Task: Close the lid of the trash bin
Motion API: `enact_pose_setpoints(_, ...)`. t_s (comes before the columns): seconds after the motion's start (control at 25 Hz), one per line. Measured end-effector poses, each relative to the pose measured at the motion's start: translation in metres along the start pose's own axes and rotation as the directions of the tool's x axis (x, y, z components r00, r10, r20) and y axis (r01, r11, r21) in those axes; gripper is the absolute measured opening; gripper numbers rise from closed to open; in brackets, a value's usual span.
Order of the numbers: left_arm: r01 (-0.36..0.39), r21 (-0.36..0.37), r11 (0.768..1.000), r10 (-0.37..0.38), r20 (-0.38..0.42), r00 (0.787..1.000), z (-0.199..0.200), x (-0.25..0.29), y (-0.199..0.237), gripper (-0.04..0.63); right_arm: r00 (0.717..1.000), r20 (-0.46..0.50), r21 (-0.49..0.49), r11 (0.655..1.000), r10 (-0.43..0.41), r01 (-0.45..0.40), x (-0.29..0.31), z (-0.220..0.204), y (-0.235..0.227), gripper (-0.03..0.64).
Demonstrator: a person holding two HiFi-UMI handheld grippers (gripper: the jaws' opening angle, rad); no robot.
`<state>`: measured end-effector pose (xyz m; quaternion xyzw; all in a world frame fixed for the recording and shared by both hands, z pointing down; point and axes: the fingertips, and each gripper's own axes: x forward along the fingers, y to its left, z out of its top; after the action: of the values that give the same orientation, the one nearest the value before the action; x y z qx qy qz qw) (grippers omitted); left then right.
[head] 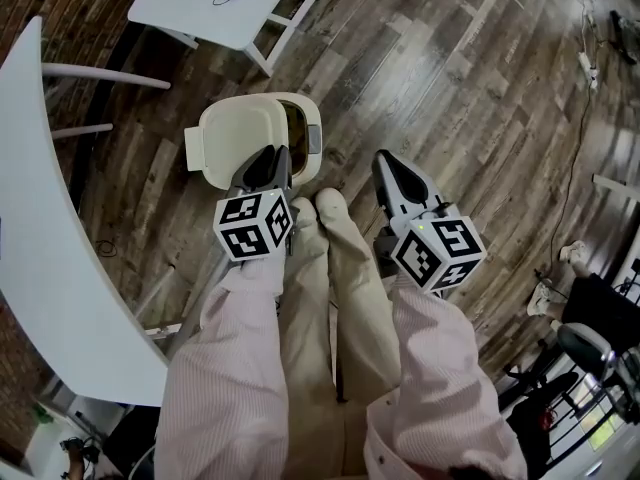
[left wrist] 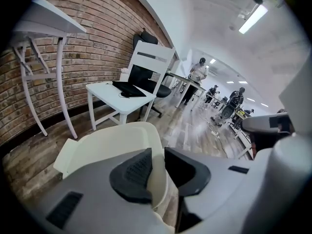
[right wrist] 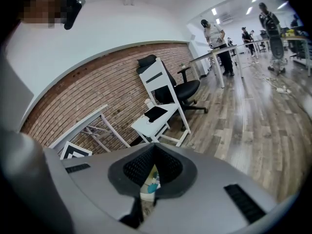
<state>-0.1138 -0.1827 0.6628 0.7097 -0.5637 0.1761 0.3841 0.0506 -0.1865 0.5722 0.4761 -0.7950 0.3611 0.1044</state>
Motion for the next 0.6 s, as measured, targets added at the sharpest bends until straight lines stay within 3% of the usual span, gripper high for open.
enact_pose_setpoints(0.6,0.073,0.062,0.995,-0.068,-0.092,0.994,-0.022,0.039,-0.002,-0.008,0.999,-0.010,0.033,0.999,-0.034,0.034,0.016,-0.023,-0.013,0.003)
